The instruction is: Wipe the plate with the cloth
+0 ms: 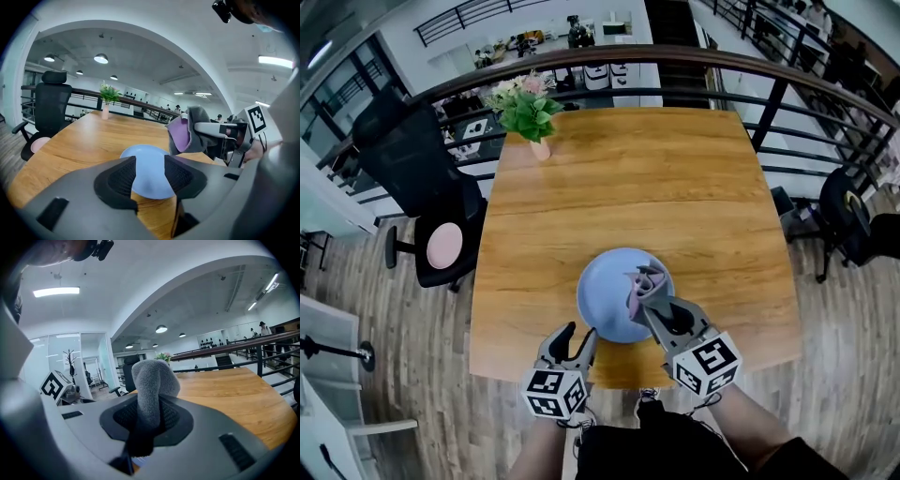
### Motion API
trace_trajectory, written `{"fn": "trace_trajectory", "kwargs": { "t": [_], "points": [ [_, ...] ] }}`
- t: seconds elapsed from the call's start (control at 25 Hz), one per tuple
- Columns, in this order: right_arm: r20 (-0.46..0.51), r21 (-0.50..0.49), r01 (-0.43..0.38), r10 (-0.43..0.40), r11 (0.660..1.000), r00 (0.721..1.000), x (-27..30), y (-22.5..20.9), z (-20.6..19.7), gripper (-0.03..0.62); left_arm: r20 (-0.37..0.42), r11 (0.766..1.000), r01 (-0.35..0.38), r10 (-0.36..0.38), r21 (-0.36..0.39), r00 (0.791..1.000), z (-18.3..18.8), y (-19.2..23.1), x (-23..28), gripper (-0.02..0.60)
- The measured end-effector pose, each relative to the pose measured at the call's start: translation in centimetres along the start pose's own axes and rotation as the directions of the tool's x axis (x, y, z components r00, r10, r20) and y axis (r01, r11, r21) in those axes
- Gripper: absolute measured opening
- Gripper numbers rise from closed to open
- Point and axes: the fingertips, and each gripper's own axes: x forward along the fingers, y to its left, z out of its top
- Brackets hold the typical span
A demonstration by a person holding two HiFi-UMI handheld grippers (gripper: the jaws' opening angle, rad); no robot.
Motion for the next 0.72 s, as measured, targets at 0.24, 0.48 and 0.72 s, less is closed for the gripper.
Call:
{"fn": "trace_trajectory", "kwargs": {
  "t": [0.24,0.48,0.72],
  "points": [
    [-0.017,0.002,-0.046,0.046,0.999,0.999,0.5,-0.8,-0.4,0.072,-0.044,0.988,-0.061,0.055,-0.140,0.997,-1.6,1.5,1.2,0.206],
    [-0.045,0.012,-0.101,0.101,0.995,0.994,0.6,-1.1,-1.0,0.072,-0.105,0.955,-0.137,0.112,-0.264,0.988,-3.1,2.9,2.1,0.206],
    [-0.083,0.031,-0.132,0.134,0.991,0.988,1.2,-1.1,-2.5,0.072,-0.175,0.931,-0.167,0.115,-0.323,0.978,-4.8,3.9,3.5,0.204]
  ]
}}
